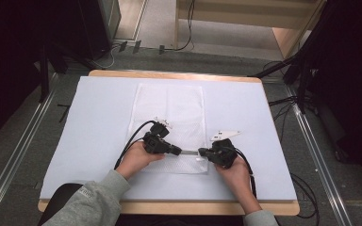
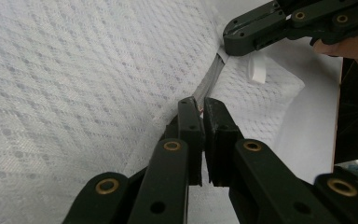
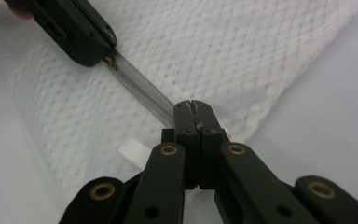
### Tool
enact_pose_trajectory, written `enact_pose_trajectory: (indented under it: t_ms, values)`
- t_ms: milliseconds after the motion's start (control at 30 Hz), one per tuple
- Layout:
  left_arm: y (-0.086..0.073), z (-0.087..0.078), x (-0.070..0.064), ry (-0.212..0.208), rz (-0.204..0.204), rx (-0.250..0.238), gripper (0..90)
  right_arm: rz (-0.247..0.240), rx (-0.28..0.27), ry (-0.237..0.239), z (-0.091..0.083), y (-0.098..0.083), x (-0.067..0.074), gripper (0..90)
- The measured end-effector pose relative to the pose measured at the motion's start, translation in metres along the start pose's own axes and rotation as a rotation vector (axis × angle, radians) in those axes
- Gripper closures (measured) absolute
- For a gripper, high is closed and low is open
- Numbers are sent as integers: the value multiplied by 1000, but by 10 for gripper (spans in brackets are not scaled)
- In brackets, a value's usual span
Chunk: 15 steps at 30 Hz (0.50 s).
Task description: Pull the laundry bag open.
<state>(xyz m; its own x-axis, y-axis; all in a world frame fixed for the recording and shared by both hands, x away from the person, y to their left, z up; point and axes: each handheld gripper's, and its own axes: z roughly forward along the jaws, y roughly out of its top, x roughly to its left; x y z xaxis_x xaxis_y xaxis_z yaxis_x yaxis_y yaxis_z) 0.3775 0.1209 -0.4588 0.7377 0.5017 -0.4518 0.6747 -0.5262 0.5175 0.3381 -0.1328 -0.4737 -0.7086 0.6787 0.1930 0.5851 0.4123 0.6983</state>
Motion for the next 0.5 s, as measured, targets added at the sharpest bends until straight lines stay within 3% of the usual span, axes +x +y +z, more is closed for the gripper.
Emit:
enact_pose_trajectory:
  t_ms: [167,333,500]
  values:
    - [0,0,3,-2,-12,-2,877,-11,-10,-11,3,1,-1,900]
    - [0,0,4,-10,-13,9,878,-69,-13,-35,4,0,2,900]
    - [0,-3,6,-11,-27,17,880,-67,-22,-25,4,-2,0,900]
